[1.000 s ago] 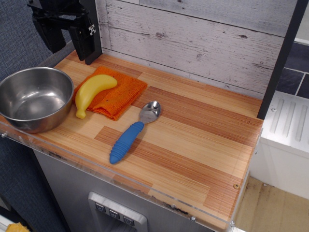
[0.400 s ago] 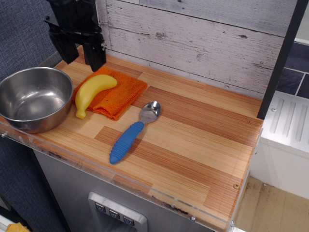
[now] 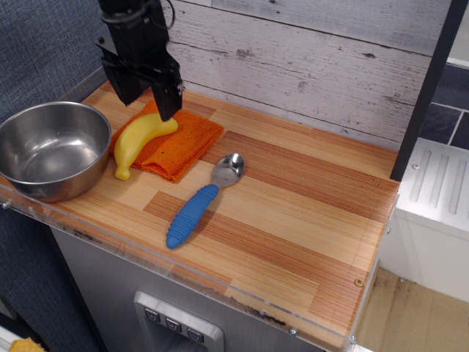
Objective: Move banana to far right corner
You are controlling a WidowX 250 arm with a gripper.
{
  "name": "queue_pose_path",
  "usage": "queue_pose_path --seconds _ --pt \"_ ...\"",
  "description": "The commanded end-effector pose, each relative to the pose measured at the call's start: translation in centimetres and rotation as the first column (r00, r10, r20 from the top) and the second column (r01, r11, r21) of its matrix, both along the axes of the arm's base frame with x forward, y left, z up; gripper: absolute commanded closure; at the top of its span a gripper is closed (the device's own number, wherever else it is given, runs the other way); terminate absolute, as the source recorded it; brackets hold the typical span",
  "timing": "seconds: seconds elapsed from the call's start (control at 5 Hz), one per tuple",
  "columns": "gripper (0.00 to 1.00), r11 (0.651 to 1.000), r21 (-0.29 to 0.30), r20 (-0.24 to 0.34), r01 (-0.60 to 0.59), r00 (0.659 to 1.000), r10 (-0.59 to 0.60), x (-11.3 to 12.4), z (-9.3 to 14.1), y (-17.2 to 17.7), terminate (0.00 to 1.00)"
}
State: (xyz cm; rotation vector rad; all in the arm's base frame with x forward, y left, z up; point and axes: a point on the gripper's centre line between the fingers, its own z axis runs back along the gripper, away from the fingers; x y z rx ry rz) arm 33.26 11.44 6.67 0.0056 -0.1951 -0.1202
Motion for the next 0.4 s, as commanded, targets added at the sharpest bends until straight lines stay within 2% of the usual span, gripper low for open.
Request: queue_pose_path --seconds 0.0,0.2 --pt "0.00 0.999 0.046 0.011 0.023 1.000 -0.024 2.0 0.1 1.0 0.00" --pt "0.00 0.998 0.054 -0.014 0.016 1.000 -0.015 1.9 -0.6 2.1 0.00"
